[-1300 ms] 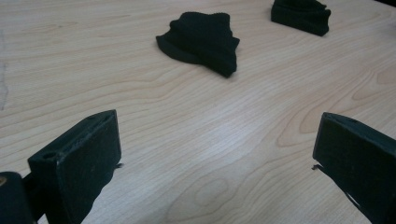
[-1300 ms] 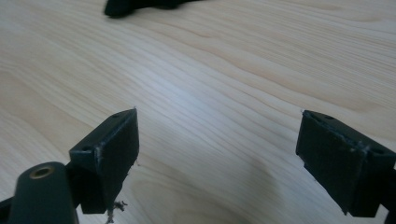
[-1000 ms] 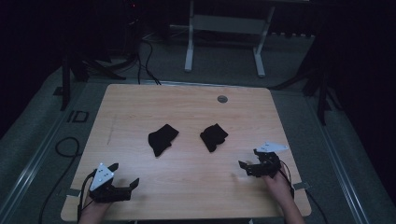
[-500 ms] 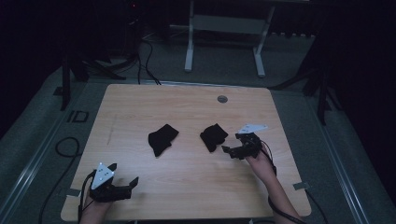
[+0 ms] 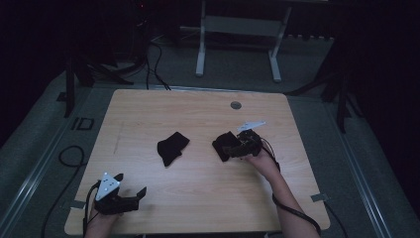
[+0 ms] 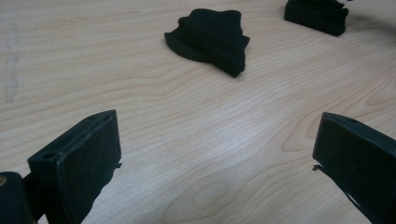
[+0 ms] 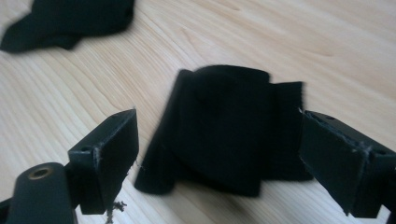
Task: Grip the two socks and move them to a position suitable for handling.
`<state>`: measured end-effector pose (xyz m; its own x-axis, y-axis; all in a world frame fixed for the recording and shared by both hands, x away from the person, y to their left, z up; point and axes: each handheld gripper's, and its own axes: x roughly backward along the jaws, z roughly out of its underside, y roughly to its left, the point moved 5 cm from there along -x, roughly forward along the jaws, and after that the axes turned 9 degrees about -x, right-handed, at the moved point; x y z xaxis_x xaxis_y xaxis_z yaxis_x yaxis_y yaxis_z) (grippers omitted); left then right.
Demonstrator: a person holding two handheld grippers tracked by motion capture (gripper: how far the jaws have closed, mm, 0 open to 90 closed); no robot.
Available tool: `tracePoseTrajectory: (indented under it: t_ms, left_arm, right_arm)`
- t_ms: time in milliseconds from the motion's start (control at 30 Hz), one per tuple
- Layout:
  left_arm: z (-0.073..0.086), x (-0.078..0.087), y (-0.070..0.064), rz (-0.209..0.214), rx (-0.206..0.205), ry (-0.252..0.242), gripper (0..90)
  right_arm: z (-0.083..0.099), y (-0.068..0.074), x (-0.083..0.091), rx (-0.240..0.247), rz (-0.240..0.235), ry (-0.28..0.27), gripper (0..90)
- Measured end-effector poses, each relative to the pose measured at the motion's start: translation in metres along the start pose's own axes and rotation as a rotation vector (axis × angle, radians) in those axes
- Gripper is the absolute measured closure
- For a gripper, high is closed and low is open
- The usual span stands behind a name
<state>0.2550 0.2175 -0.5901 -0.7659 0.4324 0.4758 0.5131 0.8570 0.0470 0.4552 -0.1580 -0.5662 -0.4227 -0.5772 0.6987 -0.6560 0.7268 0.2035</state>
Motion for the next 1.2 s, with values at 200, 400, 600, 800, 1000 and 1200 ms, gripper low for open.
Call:
tracePoseTrajectory:
  t_ms: [200, 400, 600, 800, 1000, 1200]
  left_arm:
    - [0.000, -0.001, -0.003, 0.008, -0.006, 0.003, 1.4]
    - [0.000, 0.001, -0.003, 0.007, -0.004, -0.001, 1.4]
    - [-0.001, 0.000, -0.004, 0.005, 0.001, 0.003, 1.4]
    - [-0.004, -0.001, -0.013, 0.025, -0.009, 0.005, 1.4]
    - [-0.009, -0.002, -0.021, 0.056, 0.001, 0.008, 1.4]
    - [-0.024, -0.004, -0.035, 0.145, 0.064, 0.006, 4.3]
  right_arm:
    - [-0.005, -0.003, -0.020, 0.009, 0.033, 0.044, 21.0]
    - [0.004, -0.006, -0.034, 0.001, 0.057, 0.095, 25.5]
    - [0.009, 0.000, -0.032, 0.026, 0.107, 0.078, 34.5]
    - [0.015, 0.014, -0.027, -0.013, 0.124, 0.048, 71.1]
    - [0.017, 0.026, -0.019, -0.026, 0.116, 0.037, 77.4]
    - [0.021, 0.061, 0.024, 0.047, 0.052, -0.048, 77.7]
